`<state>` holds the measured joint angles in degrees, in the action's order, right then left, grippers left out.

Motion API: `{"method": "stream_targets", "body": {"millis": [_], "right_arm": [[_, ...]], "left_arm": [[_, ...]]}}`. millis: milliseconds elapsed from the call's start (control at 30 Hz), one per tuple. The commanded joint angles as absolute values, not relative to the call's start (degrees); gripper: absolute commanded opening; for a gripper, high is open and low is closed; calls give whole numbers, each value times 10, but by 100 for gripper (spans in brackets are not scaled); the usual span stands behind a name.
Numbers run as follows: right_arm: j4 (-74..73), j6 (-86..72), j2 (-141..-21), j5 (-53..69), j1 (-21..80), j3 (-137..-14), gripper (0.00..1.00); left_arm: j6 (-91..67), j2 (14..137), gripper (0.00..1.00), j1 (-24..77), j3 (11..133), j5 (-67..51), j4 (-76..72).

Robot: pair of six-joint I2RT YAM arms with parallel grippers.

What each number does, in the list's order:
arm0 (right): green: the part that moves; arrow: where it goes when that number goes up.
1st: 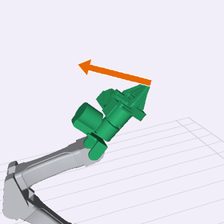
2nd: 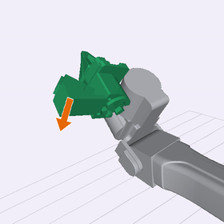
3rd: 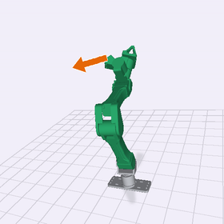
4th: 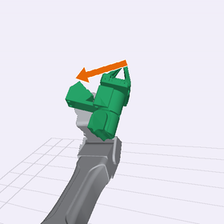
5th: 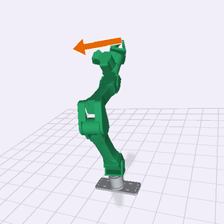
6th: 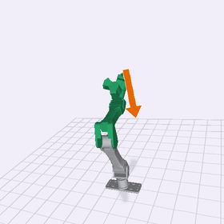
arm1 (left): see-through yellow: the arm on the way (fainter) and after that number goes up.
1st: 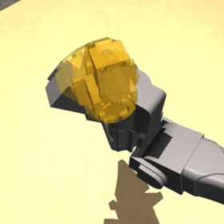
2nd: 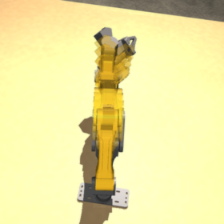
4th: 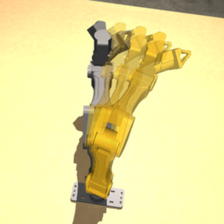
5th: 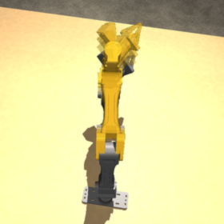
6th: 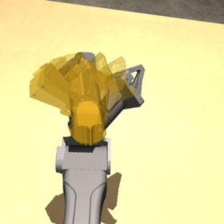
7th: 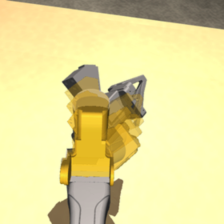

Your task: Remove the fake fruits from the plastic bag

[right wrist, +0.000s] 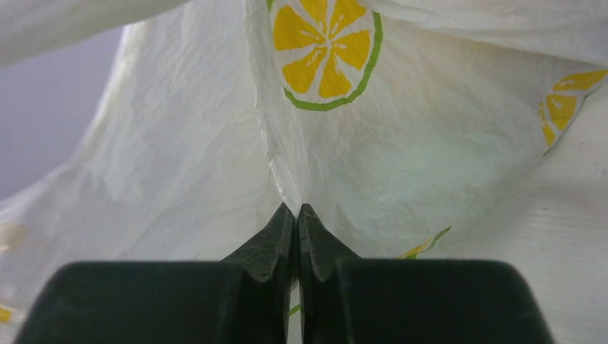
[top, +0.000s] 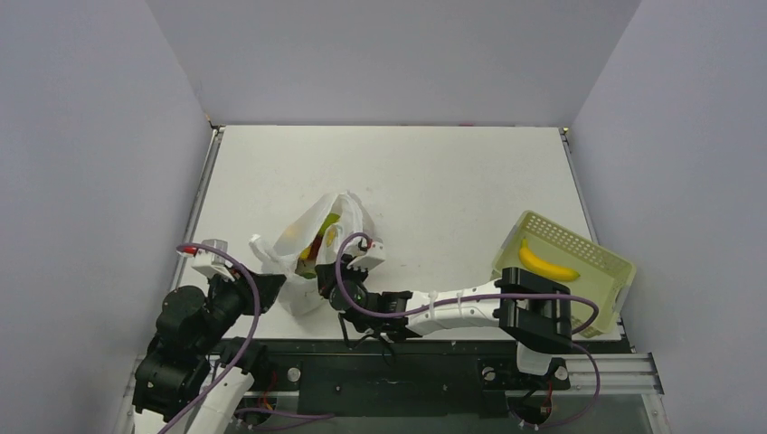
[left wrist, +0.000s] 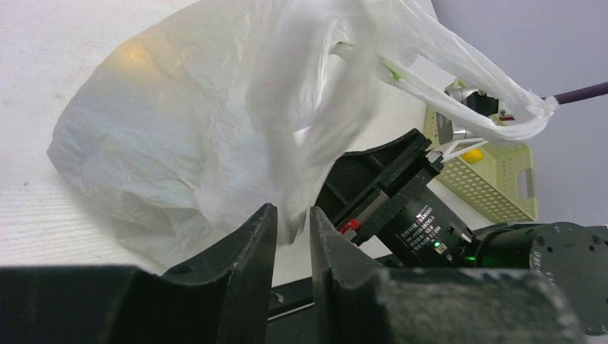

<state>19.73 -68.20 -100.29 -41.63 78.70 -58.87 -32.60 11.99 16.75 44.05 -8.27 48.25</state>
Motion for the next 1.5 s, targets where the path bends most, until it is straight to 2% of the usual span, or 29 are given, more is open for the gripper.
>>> {"method": "stream_targets", "body": {"millis": [0, 33, 100, 167, 333, 433, 767, 900, 1133, 1333, 1367, 1433, 1467], "right_arm": [[206, -601, -963, -434, 784, -563, 0], [205, -589, -944, -427, 783, -554, 0], [203, -562, -917, -414, 778, -526, 0], [217, -533, -895, -382, 769, -492, 0], [246, -482, -841, -329, 758, -457, 0], [260, -466, -815, -317, 755, -435, 0], [283, -489, -773, -284, 739, -389, 0], [272, -486, -759, -285, 733, -386, 0], [253, -478, -755, -284, 724, -395, 0], [221, -471, -758, -292, 722, -411, 0], [218, -469, -756, -293, 722, -414, 0], [199, -463, -754, -300, 722, -420, 0], [187, -459, -752, -306, 722, -420, 0]], "left_arm": [[-341, 110, 30, 164, 518, -62, 528], [-341, 110, 38, 164, 527, -70, 531], [-338, 115, 45, 164, 562, -81, 535], [-327, 136, 48, 163, 597, -98, 534], [-295, 238, 48, 162, 666, -152, 510], [-266, 355, 48, 162, 676, -204, 492], [-128, 616, 51, 163, 722, -172, 370], [-109, 675, 52, 181, 724, -217, 354], [-84, 701, 56, 270, 658, -102, 286], [-54, 761, 57, 274, 680, 13, 312], [-37, 763, 55, 272, 678, 34, 310], [-13, 765, 41, 257, 660, 21, 297], [-5, 761, 21, 244, 654, 13, 286]]}}
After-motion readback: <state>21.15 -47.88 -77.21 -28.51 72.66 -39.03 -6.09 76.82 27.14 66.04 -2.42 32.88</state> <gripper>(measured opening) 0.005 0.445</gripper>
